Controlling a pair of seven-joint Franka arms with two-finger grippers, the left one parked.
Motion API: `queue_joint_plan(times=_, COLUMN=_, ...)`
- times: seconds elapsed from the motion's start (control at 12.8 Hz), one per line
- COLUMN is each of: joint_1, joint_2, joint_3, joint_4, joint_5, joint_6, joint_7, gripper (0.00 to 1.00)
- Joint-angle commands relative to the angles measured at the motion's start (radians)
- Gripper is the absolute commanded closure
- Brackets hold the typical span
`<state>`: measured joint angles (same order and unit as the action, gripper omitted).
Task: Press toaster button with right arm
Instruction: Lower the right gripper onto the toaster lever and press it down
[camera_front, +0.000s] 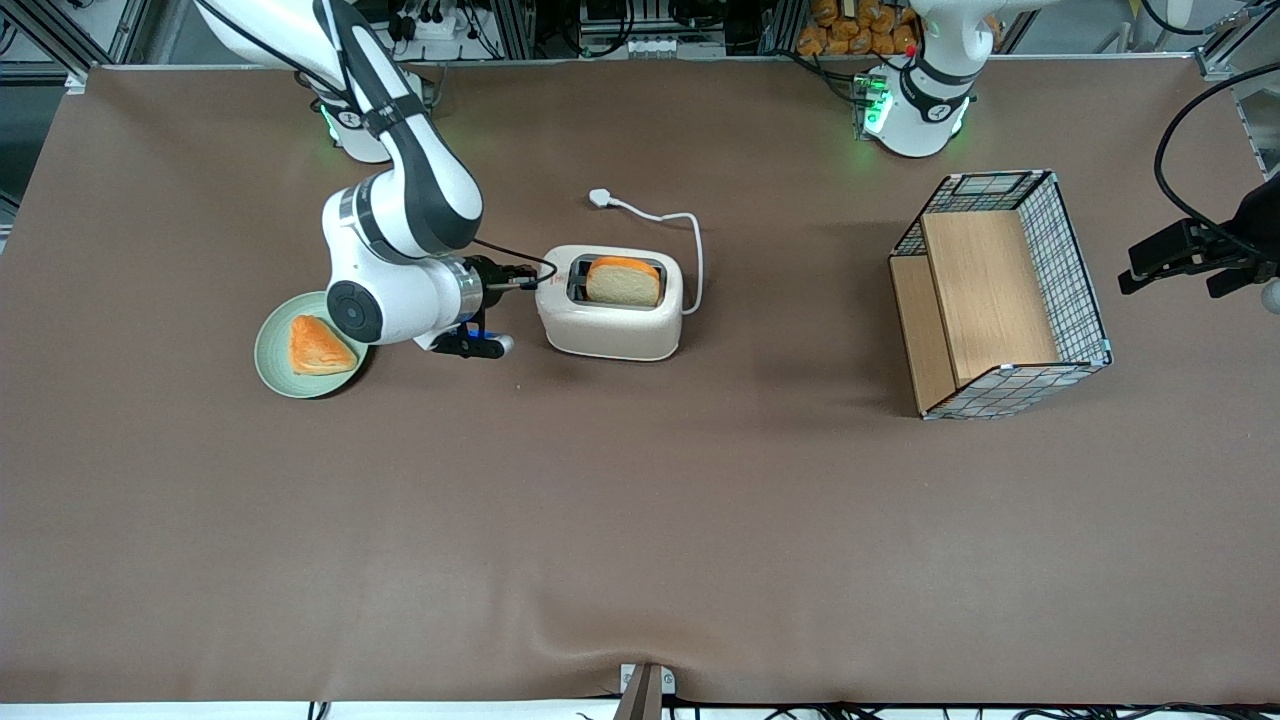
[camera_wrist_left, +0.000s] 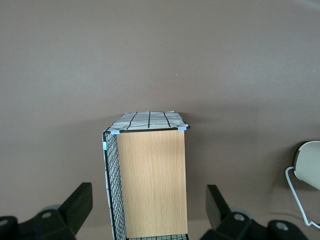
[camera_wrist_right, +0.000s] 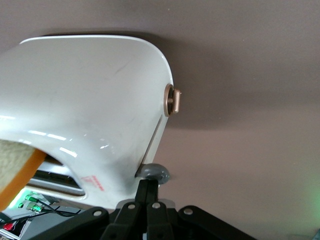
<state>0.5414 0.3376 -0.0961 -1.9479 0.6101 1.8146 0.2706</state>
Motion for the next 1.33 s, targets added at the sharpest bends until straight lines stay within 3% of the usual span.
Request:
queue_joint_plan(times=0.0, joint_1=0.003, joint_2=0.018, joint_3=-0.007, joint_4=-0.008, joint_5=0.028, joint_6=0.017, joint_7=-0.007, gripper=0.97)
queue_joint_plan(times=0.23, joint_1=0.0, joint_2=0.037, joint_3=-0.007, joint_4=-0.008, joint_5=0.033, joint_6=0.019, joint_7=-0.008, gripper=0.97)
queue_joint_plan(times=0.78, joint_1=-0.044, joint_2=0.057, joint_3=-0.008, joint_4=-0.078, joint_5=0.178, joint_6=0.06, joint_7=-0.129, gripper=0.97)
queue_joint_plan(times=1.25, joint_1=-0.077, joint_2=0.107, joint_3=-0.008, joint_4=-0.077, joint_5=0.235, joint_6=0.061, joint_7=-0.215, gripper=0.97)
